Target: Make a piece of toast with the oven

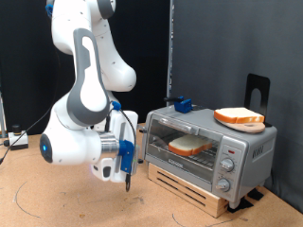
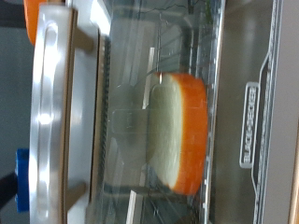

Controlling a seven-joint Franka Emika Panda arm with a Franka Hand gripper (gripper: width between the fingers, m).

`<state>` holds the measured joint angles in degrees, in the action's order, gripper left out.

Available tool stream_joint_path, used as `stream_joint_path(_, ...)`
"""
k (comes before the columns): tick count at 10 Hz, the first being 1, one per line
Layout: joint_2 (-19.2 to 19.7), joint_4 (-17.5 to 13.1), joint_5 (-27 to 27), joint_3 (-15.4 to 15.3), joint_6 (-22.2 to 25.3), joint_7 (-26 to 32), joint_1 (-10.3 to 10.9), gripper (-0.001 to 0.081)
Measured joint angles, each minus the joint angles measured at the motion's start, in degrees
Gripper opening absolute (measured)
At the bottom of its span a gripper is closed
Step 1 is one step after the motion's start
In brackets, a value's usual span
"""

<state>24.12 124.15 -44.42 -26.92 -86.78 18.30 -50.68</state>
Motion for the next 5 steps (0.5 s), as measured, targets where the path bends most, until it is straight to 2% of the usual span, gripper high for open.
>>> stream_joint_path(2,3.7,-4.1,-0.5,-0.5,-0.5,-1.1,1.7,0.0807)
stream_joint_path(3,5.1,-5.5,-2.3,-0.6,-2.9,-2.3,2.4,0.0807)
stream_joint_path(4,5.9,-6.1,-5.6,-0.8,-7.6,-3.3,3.2,0.0807)
stream_joint_path(5,6.2,-6.2,-7.4,-0.7,-10.4,-4.0,3.9,0.0807)
